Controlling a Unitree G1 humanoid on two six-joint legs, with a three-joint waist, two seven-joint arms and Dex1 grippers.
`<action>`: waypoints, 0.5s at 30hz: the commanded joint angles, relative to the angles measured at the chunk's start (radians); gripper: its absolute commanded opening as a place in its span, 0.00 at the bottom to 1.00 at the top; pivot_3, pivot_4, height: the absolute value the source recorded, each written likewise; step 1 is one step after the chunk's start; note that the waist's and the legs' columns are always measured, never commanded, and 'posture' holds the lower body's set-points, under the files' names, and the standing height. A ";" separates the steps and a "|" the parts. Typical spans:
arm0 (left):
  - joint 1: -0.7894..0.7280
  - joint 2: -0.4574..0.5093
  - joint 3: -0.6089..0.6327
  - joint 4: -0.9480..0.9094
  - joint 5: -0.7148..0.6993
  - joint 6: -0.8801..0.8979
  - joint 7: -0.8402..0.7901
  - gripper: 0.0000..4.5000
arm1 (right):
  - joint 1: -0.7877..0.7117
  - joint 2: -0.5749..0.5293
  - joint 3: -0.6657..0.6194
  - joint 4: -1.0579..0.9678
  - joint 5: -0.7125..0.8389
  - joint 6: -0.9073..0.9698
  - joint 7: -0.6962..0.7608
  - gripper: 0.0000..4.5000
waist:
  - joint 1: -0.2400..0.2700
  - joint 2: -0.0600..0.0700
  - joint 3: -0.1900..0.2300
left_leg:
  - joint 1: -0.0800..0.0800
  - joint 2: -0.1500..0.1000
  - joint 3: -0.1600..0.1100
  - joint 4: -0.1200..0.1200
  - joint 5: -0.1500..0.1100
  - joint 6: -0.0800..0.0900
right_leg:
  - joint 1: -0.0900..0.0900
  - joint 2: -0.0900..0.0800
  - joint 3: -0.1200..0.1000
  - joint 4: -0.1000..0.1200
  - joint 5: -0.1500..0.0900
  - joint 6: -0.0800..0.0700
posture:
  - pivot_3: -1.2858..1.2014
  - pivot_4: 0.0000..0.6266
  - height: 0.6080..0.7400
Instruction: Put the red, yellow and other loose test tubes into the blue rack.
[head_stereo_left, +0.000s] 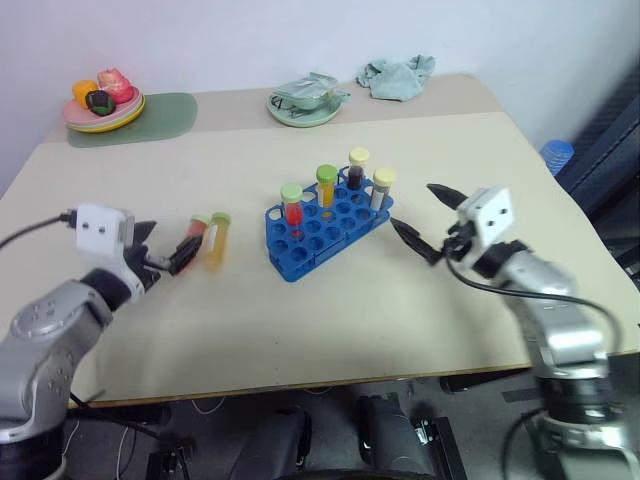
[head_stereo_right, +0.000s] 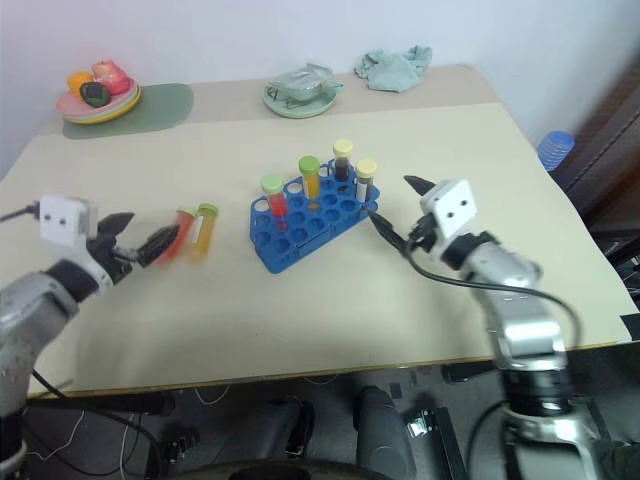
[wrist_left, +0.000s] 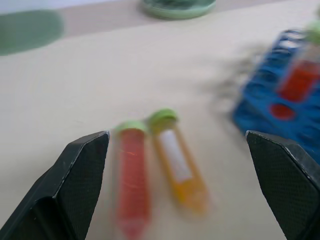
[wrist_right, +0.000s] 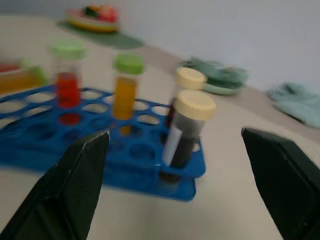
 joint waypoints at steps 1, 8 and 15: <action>-0.246 0.032 -0.018 0.143 -0.034 0.316 0.072 1.00 | -0.093 -0.152 -0.064 -0.075 0.192 0.205 0.145 0.95 | -0.001 -0.003 0.001 | 0.000 0.000 0.000 0.000 0.000 0.000 | 0.000 0.000 -0.001 0.000 0.000 0.000 | 0.52 0.24 1.00; -0.642 0.040 -0.205 0.496 0.085 0.575 0.068 1.00 | -0.330 -0.258 0.056 -0.008 0.234 0.318 0.276 0.95 | -0.002 -0.006 0.002 | -0.002 0.000 0.001 0.000 -0.001 0.001 | -0.002 -0.001 -0.002 -0.001 0.000 0.000 | 0.52 0.24 1.00; -0.849 -0.031 -0.307 0.761 0.171 0.593 0.031 1.00 | -0.427 -0.254 0.119 0.046 0.172 0.298 0.310 0.95 | 0.005 -0.008 0.003 | -0.004 0.000 0.001 0.001 -0.001 0.001 | -0.003 -0.002 -0.003 -0.001 0.000 0.000 | 0.52 0.24 1.00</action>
